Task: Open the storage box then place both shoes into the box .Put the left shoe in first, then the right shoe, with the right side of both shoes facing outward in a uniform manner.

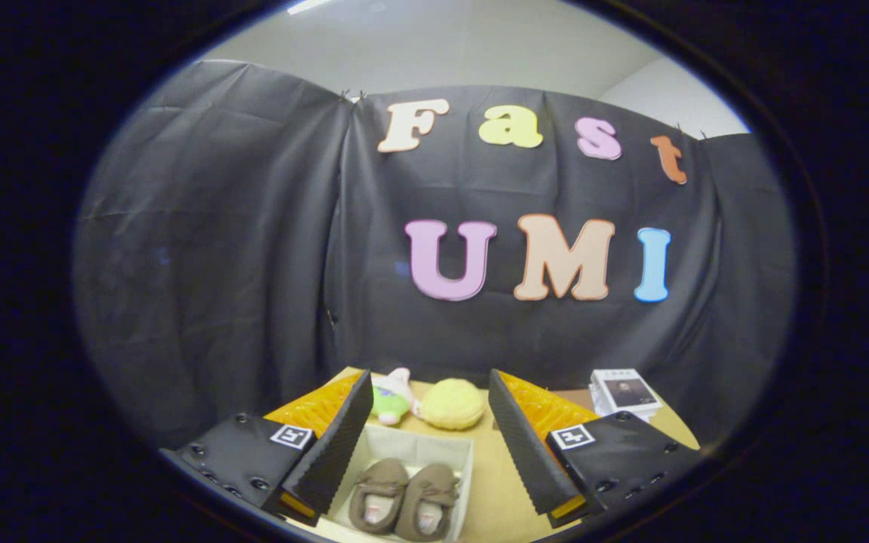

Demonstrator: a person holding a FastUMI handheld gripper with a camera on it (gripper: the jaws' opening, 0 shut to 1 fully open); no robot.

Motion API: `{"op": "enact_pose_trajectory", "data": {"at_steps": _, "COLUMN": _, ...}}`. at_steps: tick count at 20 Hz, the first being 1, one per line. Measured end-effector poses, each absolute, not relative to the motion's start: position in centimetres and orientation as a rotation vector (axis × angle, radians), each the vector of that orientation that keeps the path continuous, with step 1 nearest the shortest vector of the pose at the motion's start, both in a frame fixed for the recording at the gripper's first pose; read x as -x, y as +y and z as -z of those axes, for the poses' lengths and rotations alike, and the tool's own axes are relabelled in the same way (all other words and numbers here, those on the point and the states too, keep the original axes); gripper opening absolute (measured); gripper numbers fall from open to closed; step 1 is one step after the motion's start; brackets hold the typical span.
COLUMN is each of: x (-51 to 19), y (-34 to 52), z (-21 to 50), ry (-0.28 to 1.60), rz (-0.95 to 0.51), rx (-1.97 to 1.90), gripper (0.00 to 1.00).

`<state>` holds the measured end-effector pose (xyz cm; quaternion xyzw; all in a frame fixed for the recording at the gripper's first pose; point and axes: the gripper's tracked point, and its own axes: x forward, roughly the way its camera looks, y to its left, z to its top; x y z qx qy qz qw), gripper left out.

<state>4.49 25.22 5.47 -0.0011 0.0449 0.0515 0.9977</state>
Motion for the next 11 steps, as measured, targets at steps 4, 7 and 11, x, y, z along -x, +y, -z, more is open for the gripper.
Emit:
{"op": "enact_pose_trajectory", "data": {"at_steps": 4, "x": -5.7, "y": 19.4, "z": -5.2, "ry": 0.037, "rz": -0.079, "rx": 0.01, "gripper": 0.98}}
{"op": "enact_pose_trajectory", "data": {"at_steps": 7, "x": -6.0, "y": 14.3, "z": -4.0, "ry": 0.044, "rz": -0.015, "rx": -0.015, "gripper": 0.98}}
{"op": "enact_pose_trajectory", "data": {"at_steps": 11, "x": -6.5, "y": 9.9, "z": -2.2, "ry": 0.067, "rz": 0.06, "rx": -0.039, "gripper": 0.98}}
